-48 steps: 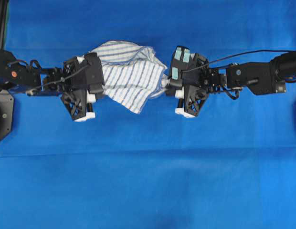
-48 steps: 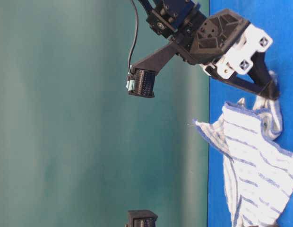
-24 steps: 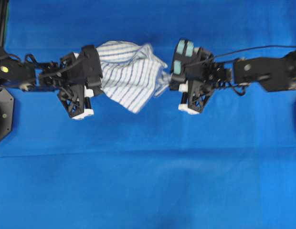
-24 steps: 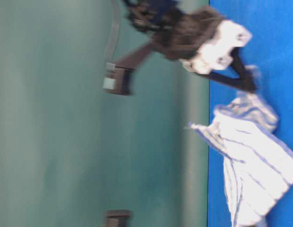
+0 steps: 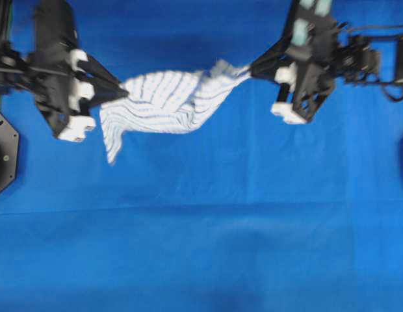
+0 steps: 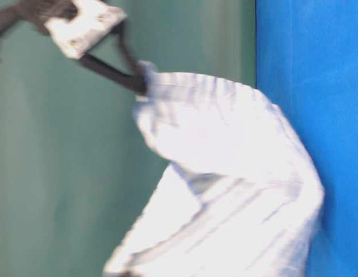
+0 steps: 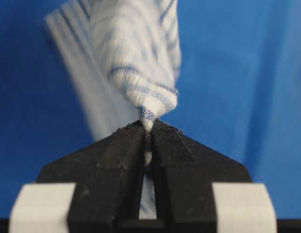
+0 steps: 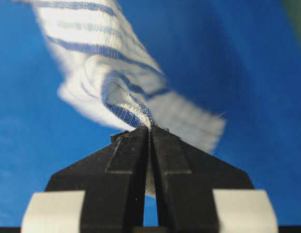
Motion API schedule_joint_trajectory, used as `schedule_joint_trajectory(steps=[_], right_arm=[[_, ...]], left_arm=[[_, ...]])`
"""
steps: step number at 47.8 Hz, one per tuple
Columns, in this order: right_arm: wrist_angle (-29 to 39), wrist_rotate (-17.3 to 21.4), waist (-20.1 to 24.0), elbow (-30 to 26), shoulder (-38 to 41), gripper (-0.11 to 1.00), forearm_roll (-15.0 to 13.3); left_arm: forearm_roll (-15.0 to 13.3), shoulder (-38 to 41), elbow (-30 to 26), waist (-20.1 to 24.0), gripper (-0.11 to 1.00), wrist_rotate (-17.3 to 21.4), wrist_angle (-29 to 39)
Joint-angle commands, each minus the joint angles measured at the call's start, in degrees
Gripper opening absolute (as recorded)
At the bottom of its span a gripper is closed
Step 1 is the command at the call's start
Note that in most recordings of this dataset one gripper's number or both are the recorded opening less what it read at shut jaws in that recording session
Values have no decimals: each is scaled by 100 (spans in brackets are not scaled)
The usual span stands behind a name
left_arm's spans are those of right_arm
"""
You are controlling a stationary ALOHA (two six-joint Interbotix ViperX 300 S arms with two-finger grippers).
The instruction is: Lift the towel with both arms.
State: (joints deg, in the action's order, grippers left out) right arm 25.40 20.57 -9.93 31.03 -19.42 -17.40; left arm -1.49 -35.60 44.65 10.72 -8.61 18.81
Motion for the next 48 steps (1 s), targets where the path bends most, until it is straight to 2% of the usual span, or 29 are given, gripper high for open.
schedule_joint_trajectory(steps=[1,11,22,29,40,48], right_arm=[[387,-26,9,-457,-369,3,-18],[967,-211,9,-1143,-686,3,-26],[1371,-554,18,-1881,-738,3,-26],[1529,-615,44,-2206,-747,3,-18],[1600,-624,88,-2329,-747,3,-26],[1758,-729,88,-2320,-773,3,-18]], left_arm=[[0,-185,-448,-9,1,0,202],[18,-211,-1151,-18,1,105,404],[26,-149,-2065,-18,1,483,756],[26,-18,-2575,-18,1,545,993],[79,35,-2760,-18,1,589,1081],[79,-70,-2698,-18,1,888,1090]])
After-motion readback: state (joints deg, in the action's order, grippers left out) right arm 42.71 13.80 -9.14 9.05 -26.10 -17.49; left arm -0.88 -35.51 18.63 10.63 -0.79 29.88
